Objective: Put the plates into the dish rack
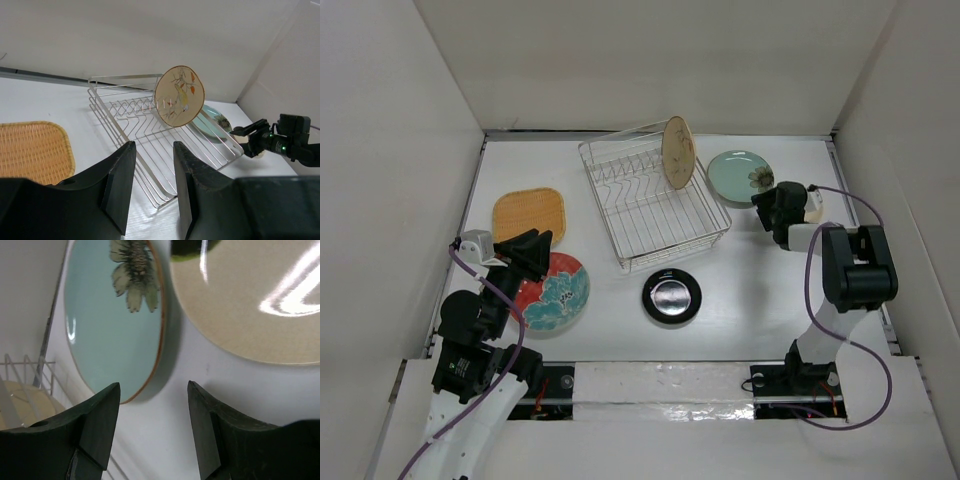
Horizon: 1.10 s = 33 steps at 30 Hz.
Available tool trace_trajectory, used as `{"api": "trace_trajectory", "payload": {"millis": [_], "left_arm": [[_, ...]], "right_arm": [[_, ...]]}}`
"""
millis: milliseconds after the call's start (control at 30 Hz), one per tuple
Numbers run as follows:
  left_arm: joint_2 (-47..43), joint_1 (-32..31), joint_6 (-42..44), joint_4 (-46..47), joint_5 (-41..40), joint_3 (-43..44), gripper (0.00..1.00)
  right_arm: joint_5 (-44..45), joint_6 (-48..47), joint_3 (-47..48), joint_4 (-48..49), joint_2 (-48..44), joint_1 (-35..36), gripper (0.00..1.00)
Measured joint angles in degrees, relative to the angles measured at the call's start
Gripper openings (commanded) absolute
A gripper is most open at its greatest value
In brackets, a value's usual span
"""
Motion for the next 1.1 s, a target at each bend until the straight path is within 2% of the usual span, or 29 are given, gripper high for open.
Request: {"api": "trace_trajectory", "payload": {"millis": [67,133,433,467,533,600,700,933,1100], "left_arm": [[0.0,0.0,0.0,0.0,0.0,0.0,0.33],[0.0,0.0,0.0,0.0,0.0,0.0,0.33],[0.0,0.0,0.0,0.0,0.0,0.0,0.33],[0.0,0.0,0.0,0.0,0.0,0.0,0.33],[0.0,0.0,0.0,0.0,0.0,0.0,0.33],[0.0,0.0,0.0,0.0,0.0,0.0,0.33],[0.0,0.0,0.0,0.0,0.0,0.0,0.33],[0.0,0.0,0.0,0.0,0.0,0.0,0.33],[0.0,0.0,0.0,0.0,0.0,0.0,0.33]], "right_arm": [[-1.1,2.6,0.3,0.8,3.3,-0.7,0.6],[-2.0,5.2,1.6,2.8,5.9,-1.0,0.55],[-6.3,10.6,11.0,1.6,13.3,-3.0,0.52],[-6.8,10.8,11.8,1.1,13.8,-3.4,0.48],[-7.2,11.1,12.5,0.4,14.5,-4.2,0.32],[-7.7,11.1,12.8,-0.6,15.1,-4.8,0.13],[-8.9,11.2,13.1,-0.9,15.3,-5.2,0.0],[-8.7,8.9,13.3,0.0,14.6,-4.5,0.0],[-5.0,2.8,11.1,-3.0,8.0,-2.8,0.0]]}}
